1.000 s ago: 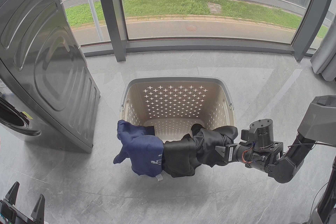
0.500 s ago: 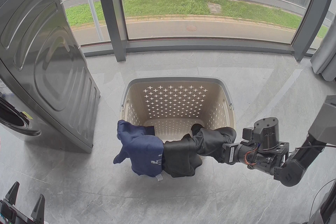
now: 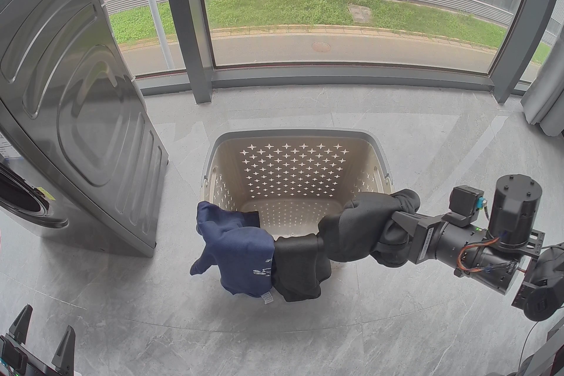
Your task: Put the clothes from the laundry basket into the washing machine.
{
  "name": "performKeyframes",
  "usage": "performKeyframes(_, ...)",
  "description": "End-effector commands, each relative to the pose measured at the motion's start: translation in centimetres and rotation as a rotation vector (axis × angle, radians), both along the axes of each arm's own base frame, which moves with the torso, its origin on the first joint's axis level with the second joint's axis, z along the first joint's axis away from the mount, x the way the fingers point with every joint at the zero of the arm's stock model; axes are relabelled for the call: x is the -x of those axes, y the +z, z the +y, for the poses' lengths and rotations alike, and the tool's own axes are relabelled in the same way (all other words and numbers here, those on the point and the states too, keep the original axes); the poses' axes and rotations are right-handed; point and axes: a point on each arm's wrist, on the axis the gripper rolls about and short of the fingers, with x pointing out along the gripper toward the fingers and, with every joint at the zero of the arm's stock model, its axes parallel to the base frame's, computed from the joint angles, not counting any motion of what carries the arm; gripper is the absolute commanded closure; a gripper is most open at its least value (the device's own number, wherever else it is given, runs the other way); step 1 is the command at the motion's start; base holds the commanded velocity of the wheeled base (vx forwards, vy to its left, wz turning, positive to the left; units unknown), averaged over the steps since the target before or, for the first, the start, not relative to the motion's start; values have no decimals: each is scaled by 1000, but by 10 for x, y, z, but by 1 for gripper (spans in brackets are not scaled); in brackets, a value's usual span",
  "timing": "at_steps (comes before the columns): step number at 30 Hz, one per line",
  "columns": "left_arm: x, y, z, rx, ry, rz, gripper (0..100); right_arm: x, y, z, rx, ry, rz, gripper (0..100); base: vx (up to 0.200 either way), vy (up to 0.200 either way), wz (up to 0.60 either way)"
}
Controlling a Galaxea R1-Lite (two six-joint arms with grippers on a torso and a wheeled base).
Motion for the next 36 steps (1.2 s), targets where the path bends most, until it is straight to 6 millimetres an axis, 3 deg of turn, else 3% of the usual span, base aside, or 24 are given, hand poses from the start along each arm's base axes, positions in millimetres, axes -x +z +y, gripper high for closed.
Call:
performKeyframes(1,0,-5,0,0,0,3,0,16,23,-8,-59,17,-85,100,0,0,0)
performKeyframes(17,0,-5,0,-5,0,3,0,38,75,-17,-120,52,-308,100,0,0,0)
performKeyframes(23,0,-5,0,-6,0,2,0,37,75,-17,-112,44,-312,100,0,0,0)
performKeyframes(32,0,-5,0,-6,0,2,0,37,74,-18,-91,24,-312,100,-200,0,0)
performKeyframes(36,0,-5,0,-6,0,2,0,36,73,-19,-73,-21,-309,100,0,0,0)
